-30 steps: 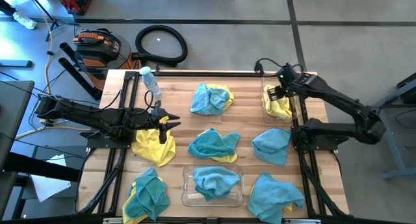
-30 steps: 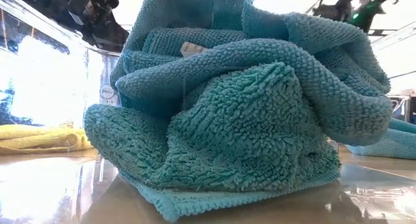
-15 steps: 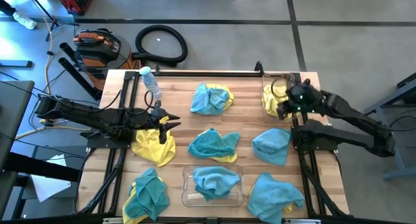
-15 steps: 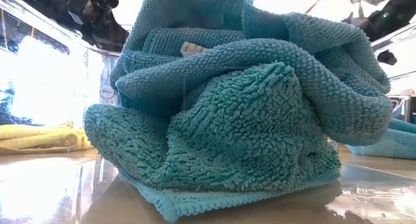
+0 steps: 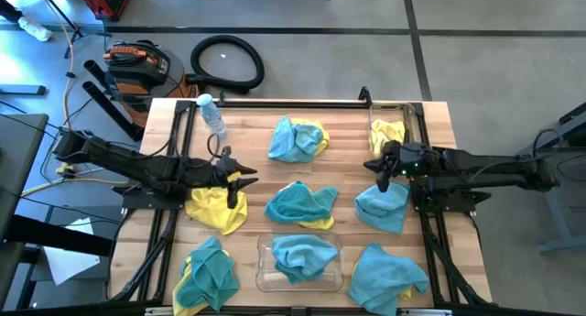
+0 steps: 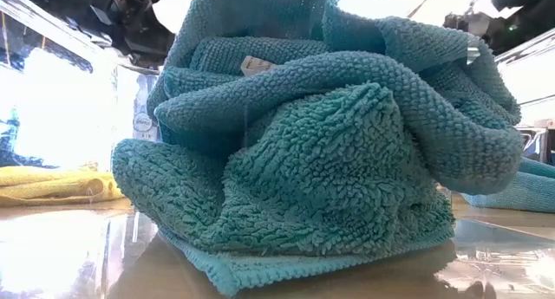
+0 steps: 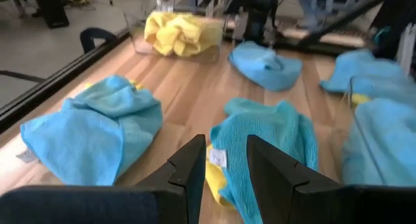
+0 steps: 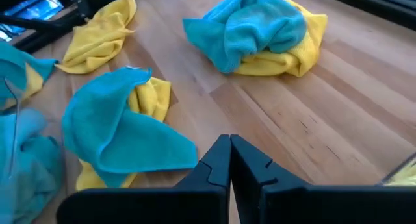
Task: Sort microfiber towel by color & place in baskets
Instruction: Put the blue microfiber towel into the bottom transparent bin
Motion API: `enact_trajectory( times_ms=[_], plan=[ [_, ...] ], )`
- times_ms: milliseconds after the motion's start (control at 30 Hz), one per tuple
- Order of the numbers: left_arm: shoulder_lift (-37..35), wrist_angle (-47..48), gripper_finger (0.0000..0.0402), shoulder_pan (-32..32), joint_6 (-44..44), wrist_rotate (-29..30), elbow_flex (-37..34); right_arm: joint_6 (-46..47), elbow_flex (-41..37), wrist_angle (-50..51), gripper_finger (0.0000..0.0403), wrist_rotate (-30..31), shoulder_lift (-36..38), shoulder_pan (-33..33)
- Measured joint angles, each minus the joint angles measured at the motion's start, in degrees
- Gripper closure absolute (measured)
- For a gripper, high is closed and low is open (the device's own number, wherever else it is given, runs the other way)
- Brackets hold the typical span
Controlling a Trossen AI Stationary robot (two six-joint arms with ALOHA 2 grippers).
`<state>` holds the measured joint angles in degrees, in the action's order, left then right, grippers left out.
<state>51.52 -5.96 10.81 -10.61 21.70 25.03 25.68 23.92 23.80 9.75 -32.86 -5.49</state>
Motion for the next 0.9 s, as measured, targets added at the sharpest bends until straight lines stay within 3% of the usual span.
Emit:
enact_trajectory(
  times_ms=[167,400,667,900],
  plan=[
    [6.2,10.88,0.0303,4.31,-2.93,4.55,7.98,1.42,0.0,-1.47,0.0402,6.03,-2.18,4.14],
    [14.93,34.78,0.0303,11.08,-17.11,6.81,22.7,2.92,-0.04,-1.5,0.0402,6.24,-5.14,7.44],
    [23.41,58.42,0.0329,20.35,-38.46,-0.26,37.8,4.43,-0.04,-2.26,0.0402,6.33,-10.46,10.86],
    [29.51,64.92,0.0365,28.02,-55.15,-6.85,45.43,8.89,-0.04,-3.06,0.0402,9.68,-15.88,15.11]
  ],
)
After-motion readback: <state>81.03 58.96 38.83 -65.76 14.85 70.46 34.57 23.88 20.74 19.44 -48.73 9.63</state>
